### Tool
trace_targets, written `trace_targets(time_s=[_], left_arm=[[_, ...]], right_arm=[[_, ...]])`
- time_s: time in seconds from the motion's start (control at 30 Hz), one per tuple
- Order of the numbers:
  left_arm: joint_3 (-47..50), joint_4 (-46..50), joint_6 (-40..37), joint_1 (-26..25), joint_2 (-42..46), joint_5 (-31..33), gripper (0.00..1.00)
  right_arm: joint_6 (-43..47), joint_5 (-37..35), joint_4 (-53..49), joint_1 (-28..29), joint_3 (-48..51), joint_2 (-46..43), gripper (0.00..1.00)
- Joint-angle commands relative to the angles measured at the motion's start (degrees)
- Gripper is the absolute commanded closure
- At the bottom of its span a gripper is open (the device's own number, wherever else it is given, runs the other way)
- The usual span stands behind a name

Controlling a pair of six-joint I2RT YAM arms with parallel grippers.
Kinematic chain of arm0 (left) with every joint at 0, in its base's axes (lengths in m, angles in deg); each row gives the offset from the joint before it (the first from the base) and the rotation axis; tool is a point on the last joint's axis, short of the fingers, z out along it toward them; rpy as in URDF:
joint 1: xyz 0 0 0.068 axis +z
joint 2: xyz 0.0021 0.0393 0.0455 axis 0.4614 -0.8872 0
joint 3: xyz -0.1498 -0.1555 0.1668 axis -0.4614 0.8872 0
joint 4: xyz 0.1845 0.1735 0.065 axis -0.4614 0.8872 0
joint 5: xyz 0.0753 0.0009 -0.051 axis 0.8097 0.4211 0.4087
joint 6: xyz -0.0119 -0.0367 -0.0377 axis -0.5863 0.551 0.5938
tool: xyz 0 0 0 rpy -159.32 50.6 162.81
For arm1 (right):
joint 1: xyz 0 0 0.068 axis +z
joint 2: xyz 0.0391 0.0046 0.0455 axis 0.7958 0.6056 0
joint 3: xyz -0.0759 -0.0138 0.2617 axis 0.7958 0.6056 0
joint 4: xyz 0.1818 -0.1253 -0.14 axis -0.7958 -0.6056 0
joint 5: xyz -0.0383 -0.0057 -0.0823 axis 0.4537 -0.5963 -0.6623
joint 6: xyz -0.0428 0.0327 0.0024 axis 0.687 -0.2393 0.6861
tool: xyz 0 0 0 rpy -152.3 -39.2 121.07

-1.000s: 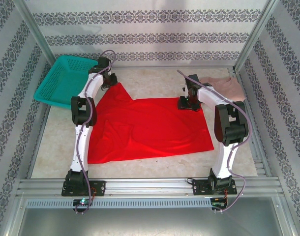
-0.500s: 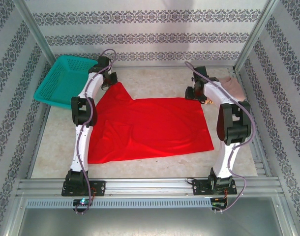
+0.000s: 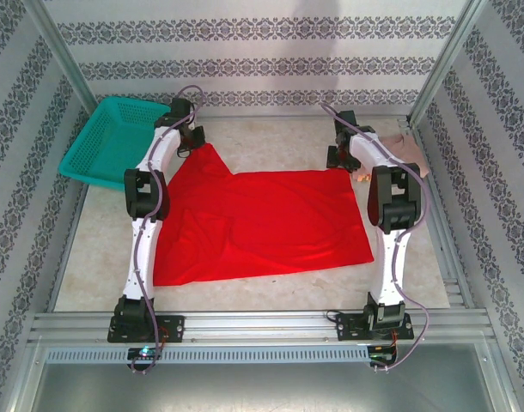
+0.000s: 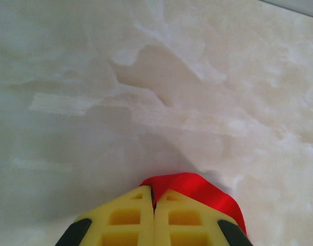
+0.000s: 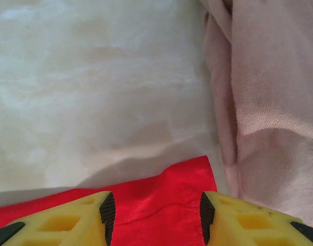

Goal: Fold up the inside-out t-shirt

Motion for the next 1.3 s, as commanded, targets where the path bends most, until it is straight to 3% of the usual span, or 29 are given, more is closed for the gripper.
trace_targets(time_s=[0.0,0.4,0.6,0.93,1.13,1.27], left_arm=[[0.0,2.0,-1.5,-0.1,3.4,0.1,1.00],[0.6,1.8,-1.4,-0.1,3.6,-0.8,1.00],[0.6,1.6,-1.2,-0.1,3.9,-1.3,1.00],[0.6,1.1,-1.5,-0.1,5.2,-1.3,1.00],[1.2,2.5,-2.4,-0.1,9.3,-1.3,1.00],[7.4,1.2,-1.9,-0.1,15.5,-1.9,1.00]], right_arm=[[-1.4,-1.1,-4.6,-0.9,-4.0,2.4,0.51],[-2.2,0.6,-12.5,-2.1,-13.1,9.3,0.53],[-2.3,1.3,-13.5,-2.3,-14.2,10.2,0.65],[-2.2,3.1,-11.8,-2.9,-15.6,10.1,0.99],[-1.1,4.4,-8.4,-2.6,-12.9,5.1,1.00],[-0.7,6.0,-6.0,-2.6,-8.8,-0.3,1.00]])
